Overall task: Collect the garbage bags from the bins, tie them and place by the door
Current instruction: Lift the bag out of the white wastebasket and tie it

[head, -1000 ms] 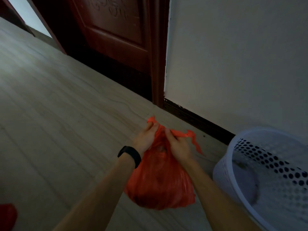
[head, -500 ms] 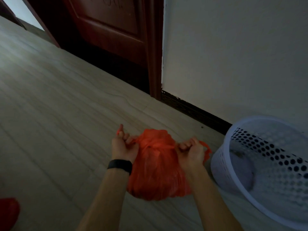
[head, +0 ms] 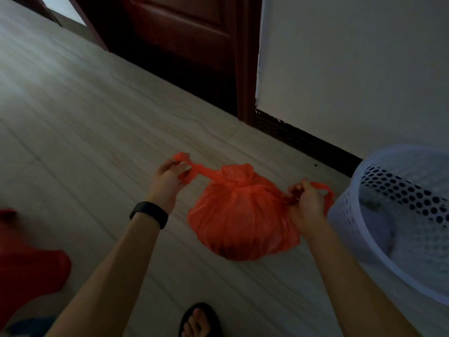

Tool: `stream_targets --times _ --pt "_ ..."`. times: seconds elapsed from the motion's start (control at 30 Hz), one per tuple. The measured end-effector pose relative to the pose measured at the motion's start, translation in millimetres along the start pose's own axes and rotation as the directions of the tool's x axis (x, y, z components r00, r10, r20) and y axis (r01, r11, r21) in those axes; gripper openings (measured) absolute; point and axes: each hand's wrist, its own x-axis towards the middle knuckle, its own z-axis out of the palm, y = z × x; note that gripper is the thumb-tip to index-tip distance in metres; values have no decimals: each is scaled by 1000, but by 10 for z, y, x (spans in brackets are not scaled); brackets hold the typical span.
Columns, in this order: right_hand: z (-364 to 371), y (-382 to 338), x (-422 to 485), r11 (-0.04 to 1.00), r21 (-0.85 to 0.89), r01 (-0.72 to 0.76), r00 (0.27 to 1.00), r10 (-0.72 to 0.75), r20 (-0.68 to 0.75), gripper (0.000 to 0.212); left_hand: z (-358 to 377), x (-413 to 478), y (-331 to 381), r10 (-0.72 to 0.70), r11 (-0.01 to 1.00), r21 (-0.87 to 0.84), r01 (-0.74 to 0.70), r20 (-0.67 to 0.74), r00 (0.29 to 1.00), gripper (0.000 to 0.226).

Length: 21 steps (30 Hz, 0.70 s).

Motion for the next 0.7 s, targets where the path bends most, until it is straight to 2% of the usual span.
stream_targets --times 0.07,0.13,0.2,0.27,0.3,0.37,0.43,0.47,0.53,0.6,0.63,0.7 --pt "5 5 15 997 -70 44 999 -45 -10 38 -63 0 9 -58 988 141 62 -34 998 19" --pt "-22 61 -32 982 -169 88 995 -94 -30 34 -12 -51 -71 -21 972 227 54 -146 989 27" --pt "-96 203 -100 973 -204 108 992 -120 -47 34 147 -160 -220 28 980 194 41 -339 940 44" --pt "-175 413 -210 900 -405 160 984 -178 -6 52 311 -293 -371 -20 980 159 116 -507 862 68" --pt "-212 542 -253 785 -573 237 965 -259 44 60 386 -342 -461 -55 963 202 179 -501 863 73" --pt "-242 770 -381 445 -812 377 888 -424 180 68 541 -470 -652 -66 874 427 231 -365 928 71" --pt "-206 903 -529 165 -871 462 776 -551 307 73 646 -587 -761 -37 797 572 193 -273 961 74" --pt "-162 909 -567 88 -867 490 725 -594 349 72 680 -599 -772 -9 768 616 172 -258 966 77" --pt "-74 859 -587 23 -836 549 628 -671 394 60 718 -562 -737 107 705 704 85 -224 969 70" --pt "14 739 -568 13 -781 625 541 -729 420 40 741 -490 -630 259 677 731 -91 -120 958 54" --pt "60 677 -555 38 -752 658 531 -733 426 30 739 -455 -591 325 671 713 -202 -39 945 46" --pt "172 566 -545 179 -707 684 592 -702 395 19 762 -431 -544 396 723 590 -359 72 916 36"
